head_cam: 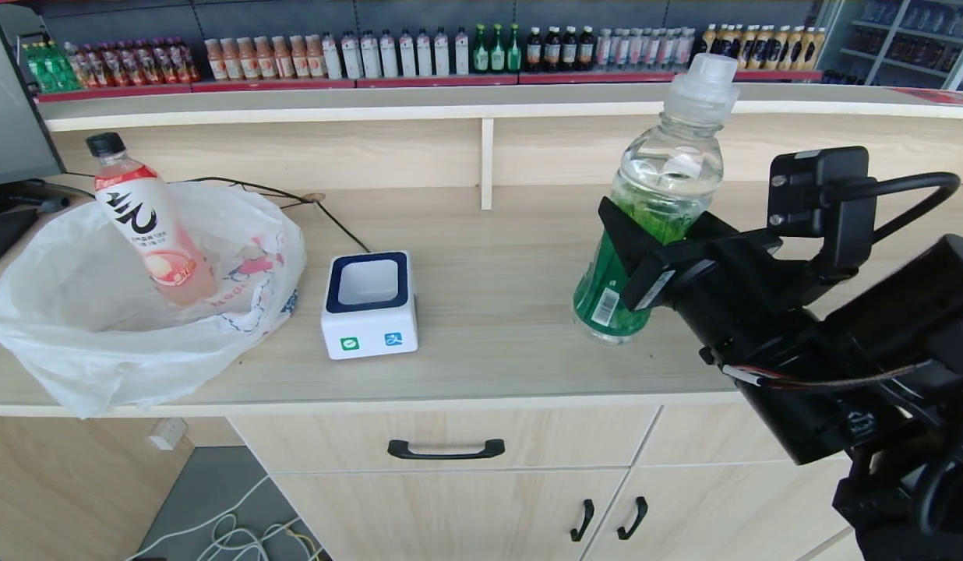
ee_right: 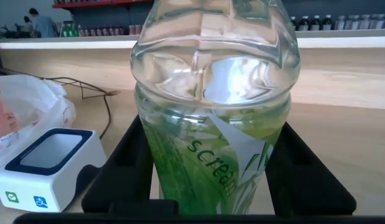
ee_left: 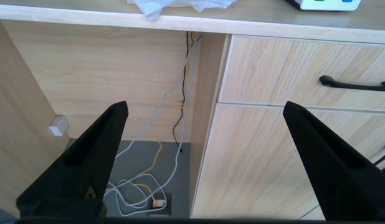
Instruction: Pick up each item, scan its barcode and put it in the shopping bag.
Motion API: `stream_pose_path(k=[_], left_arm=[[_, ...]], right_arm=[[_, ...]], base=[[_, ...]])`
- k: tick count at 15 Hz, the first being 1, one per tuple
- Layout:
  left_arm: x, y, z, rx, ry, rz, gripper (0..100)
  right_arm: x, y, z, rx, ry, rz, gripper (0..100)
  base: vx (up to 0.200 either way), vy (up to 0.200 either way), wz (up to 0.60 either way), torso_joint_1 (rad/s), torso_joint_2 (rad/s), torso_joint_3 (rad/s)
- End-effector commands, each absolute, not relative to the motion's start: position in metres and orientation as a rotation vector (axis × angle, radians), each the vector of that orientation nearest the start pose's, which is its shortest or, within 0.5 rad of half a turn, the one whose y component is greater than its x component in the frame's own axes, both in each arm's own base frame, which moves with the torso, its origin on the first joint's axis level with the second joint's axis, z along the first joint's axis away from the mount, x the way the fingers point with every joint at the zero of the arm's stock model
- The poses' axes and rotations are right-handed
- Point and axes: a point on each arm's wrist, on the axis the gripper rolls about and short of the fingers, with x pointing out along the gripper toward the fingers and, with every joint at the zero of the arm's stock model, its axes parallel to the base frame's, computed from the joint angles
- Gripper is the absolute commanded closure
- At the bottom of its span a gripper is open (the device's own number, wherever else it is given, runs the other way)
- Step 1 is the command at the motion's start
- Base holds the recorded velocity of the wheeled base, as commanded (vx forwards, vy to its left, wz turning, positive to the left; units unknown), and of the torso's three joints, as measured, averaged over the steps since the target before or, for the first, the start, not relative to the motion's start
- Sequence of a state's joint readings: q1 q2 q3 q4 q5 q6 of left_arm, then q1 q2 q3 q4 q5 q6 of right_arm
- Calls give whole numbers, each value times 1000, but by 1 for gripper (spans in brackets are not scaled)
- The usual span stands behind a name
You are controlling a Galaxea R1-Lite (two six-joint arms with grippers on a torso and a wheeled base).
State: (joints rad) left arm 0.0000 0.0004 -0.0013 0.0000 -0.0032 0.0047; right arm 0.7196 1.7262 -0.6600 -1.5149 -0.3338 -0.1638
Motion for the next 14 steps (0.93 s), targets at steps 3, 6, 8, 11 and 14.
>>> stream_pose_path(k=[3,6,8,11,14], left_arm=[[-23,0,76,5,-2,-3,0],[-23,0,76,5,-2,-3,0],[-23,0,75,3,0,-3,0],[-23,0,75,3,0,-3,0],[-23,0,76,3,-2,-3,0]], right_arm=[[225,187,221,82,-411,352,100],[225,188,218,89,-401,411,100],[225,189,217,86,-404,428,100],[224,187,219,110,-417,425,100],[224,187,220,113,-419,425,100]], base=[[0,200,0,2,1,2],[0,200,0,-2,1,7],[0,200,0,22,5,-2],[0,200,0,-2,1,6],[0,200,0,4,7,2]])
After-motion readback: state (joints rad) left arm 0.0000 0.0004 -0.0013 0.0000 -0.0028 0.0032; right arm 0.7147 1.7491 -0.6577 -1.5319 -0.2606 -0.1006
